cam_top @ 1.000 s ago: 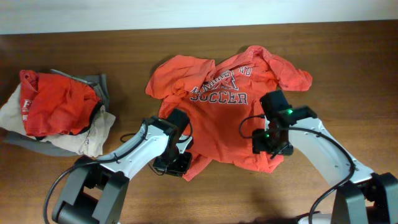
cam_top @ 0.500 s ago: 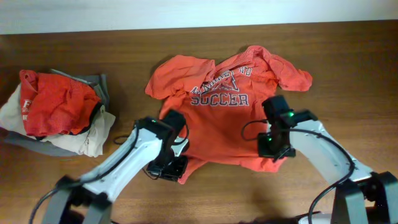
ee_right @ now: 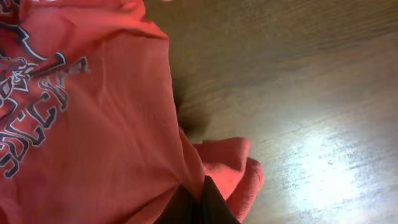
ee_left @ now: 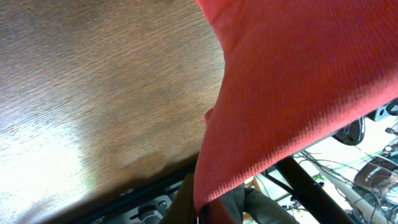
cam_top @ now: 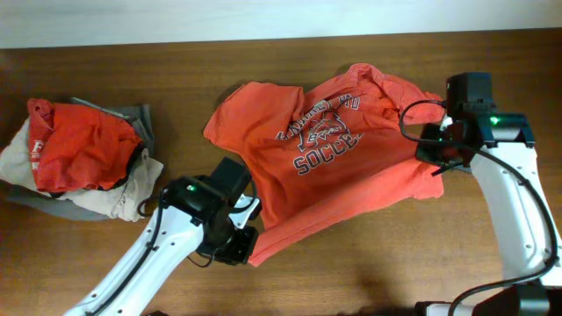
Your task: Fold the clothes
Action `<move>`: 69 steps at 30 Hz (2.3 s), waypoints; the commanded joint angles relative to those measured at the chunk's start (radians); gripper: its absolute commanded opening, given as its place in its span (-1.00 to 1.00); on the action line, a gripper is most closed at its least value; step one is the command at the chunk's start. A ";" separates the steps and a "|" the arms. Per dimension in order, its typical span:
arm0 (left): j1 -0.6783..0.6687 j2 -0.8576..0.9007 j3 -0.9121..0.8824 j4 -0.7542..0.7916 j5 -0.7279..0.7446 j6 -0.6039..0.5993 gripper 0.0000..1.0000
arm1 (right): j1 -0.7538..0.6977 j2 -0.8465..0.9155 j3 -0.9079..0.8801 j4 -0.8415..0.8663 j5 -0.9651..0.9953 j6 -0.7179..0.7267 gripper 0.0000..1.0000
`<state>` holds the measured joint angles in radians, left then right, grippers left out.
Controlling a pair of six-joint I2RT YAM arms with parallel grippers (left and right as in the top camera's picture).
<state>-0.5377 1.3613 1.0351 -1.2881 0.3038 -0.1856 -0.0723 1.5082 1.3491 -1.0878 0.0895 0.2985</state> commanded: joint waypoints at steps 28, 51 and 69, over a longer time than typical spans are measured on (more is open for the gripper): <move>-0.116 -0.007 0.016 0.404 -0.404 -0.109 -0.08 | -0.179 0.064 0.011 -0.034 -0.171 -0.010 0.60; 0.135 0.406 0.016 1.074 -0.292 0.348 -0.46 | 0.286 0.064 -0.392 0.192 -0.417 -0.006 -0.33; 0.136 0.577 0.016 1.139 -0.326 0.355 -0.95 | 0.406 0.066 -0.563 0.356 -0.341 -0.008 -0.64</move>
<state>-0.4061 1.9224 1.0447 -0.1287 -0.0013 0.1612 0.3244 1.5742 0.8364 -0.7650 -0.2714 0.2951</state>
